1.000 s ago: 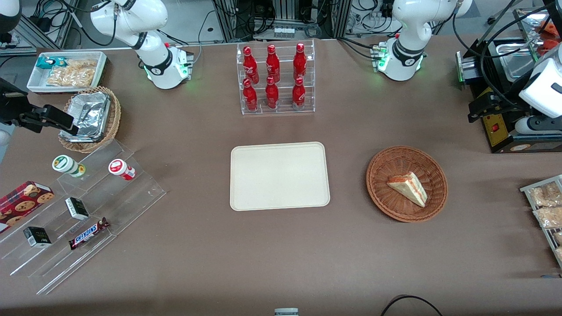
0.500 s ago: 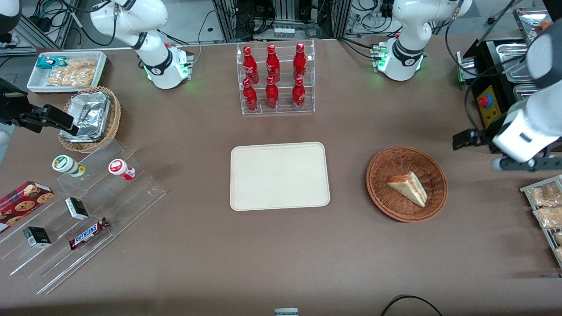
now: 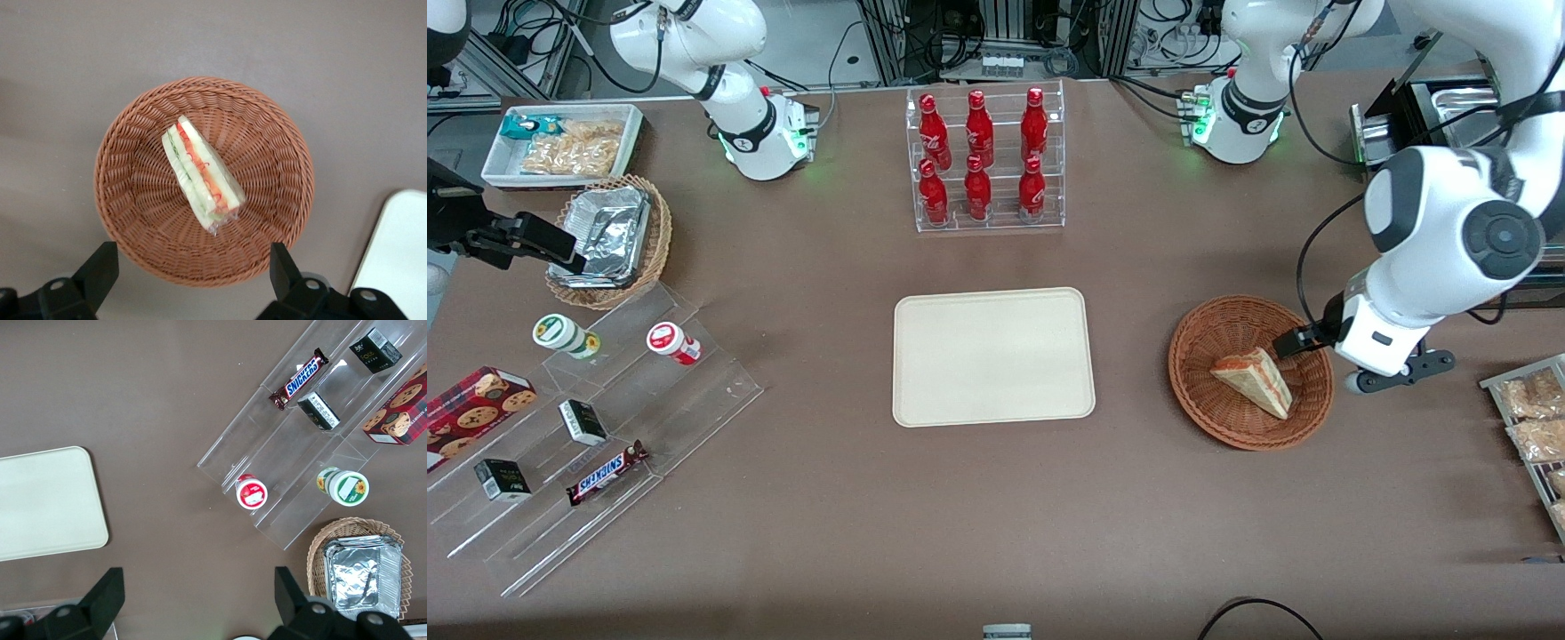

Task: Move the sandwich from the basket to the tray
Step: 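Move the left gripper over the wrapped sandwich in the wicker basket, then lower the left gripper and close it on the sandwich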

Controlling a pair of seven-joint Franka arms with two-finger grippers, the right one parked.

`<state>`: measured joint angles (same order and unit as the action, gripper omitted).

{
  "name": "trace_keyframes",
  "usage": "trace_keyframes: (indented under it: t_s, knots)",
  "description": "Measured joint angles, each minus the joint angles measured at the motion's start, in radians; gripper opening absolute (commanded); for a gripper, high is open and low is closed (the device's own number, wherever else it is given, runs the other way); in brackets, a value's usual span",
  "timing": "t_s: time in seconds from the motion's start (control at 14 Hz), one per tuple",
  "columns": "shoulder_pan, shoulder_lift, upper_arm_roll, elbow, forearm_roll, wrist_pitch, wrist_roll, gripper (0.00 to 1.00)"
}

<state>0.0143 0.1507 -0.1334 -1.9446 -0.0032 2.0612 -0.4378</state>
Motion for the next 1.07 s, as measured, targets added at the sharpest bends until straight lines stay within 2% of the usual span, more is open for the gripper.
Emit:
trace_keyframes:
  t_s: [0.43, 1.07]
  knots:
    - [-0.008, 0.017, -0.01, -0.094, 0.0, 0.115, -0.175, 1.0]
    - [-0.012, 0.099, -0.012, -0.114, 0.0, 0.192, -0.39, 0.99]
